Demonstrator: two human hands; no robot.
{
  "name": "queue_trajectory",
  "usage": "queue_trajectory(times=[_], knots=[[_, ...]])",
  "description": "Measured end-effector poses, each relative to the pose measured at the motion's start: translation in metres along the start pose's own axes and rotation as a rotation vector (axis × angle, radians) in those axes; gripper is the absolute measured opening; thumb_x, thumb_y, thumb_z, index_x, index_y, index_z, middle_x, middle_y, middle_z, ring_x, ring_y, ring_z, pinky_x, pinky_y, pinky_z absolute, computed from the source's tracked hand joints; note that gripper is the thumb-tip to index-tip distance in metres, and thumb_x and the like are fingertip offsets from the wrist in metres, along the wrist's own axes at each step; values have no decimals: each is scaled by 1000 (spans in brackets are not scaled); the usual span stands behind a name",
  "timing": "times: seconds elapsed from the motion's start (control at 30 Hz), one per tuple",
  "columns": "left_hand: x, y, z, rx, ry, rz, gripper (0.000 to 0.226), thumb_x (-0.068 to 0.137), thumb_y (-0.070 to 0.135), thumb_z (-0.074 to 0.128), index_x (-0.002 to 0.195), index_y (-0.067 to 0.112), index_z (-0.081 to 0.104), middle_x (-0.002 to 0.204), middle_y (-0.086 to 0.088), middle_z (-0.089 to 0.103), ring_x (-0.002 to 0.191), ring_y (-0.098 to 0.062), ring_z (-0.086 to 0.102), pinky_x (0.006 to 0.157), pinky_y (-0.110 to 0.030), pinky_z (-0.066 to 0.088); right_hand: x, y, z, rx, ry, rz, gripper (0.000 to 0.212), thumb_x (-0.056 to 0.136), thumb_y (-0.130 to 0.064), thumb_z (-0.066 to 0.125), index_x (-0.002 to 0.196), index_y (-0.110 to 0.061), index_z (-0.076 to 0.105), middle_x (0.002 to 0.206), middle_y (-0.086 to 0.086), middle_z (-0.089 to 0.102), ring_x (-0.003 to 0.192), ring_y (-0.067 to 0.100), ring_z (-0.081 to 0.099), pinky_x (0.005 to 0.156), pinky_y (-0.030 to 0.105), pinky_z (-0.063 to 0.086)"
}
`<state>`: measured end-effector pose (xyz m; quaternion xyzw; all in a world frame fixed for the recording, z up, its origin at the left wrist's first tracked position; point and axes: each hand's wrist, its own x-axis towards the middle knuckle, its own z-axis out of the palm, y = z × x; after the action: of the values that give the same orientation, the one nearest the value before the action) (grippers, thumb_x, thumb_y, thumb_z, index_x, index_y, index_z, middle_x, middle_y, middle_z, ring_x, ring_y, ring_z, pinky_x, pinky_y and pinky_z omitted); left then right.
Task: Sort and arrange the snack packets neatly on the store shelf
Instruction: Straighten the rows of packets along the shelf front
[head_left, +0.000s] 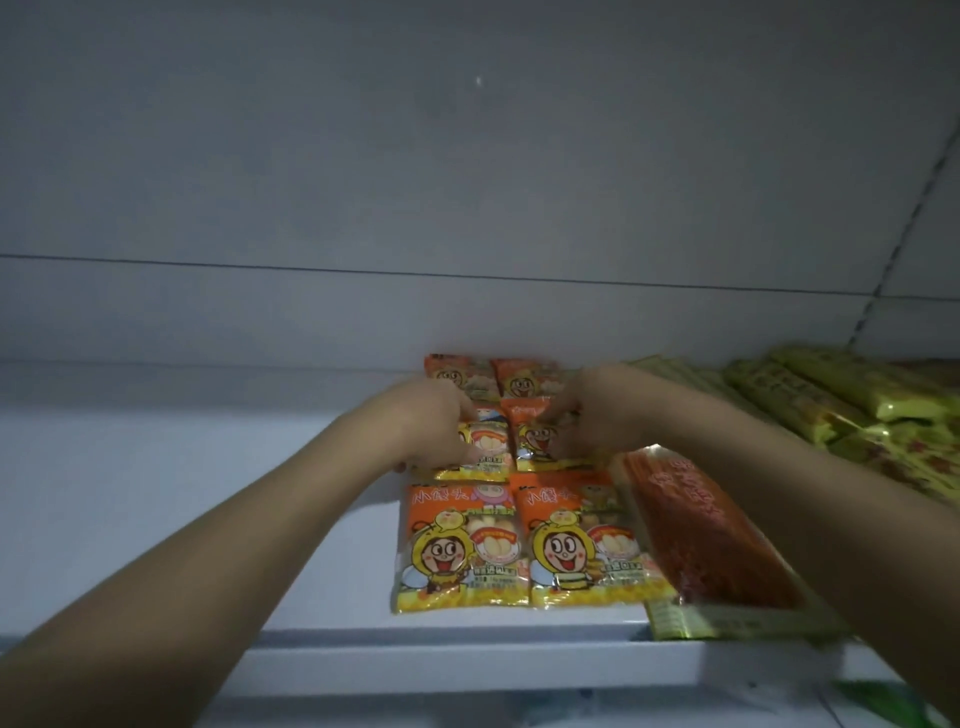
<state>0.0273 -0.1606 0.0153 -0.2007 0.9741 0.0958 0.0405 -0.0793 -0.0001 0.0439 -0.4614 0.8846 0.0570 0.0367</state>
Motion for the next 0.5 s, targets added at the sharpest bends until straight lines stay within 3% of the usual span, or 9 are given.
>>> queue_trajectory(times=[0.1,0.27,0.33,0.43,0.5], knots=[[2,-1,5,11,45,10,60,93,46,62,148,29,44,132,-3,61,78,-17,68,54,-24,56,3,-2,4,39,19,34,50,90,-44,66,138,-29,58,137,0,59,122,21,54,83,23,36],[7,-4,11,65,110,34,58,95,47,58,147,29,44,139,-3,58,94,-19,64,55,-19,38,7,-8,14,83,88,78,47,92,-40,66,137,-30,58,137,1,59,120,23,57,90,28,44],[8,-6,10,52,110,29,59,94,49,59,148,30,43,141,-2,57,101,-21,63,64,-23,44,9,-9,15,75,94,80,46,93,-39,65,138,-30,57,137,2,59,120,24,57,93,30,46],[1,-7,10,62,120,41,62,94,54,56,149,31,40,147,-1,51,126,-25,53,96,-35,48,3,-6,15,87,88,80,51,94,-45,61,142,-31,51,142,3,56,127,26,52,102,35,46],[-14,-7,10,72,181,60,60,95,57,51,149,34,38,148,-2,48,130,-27,50,100,-40,47,-11,-5,14,128,92,79,59,96,-53,52,150,-31,39,148,3,50,135,27,45,109,41,40]])
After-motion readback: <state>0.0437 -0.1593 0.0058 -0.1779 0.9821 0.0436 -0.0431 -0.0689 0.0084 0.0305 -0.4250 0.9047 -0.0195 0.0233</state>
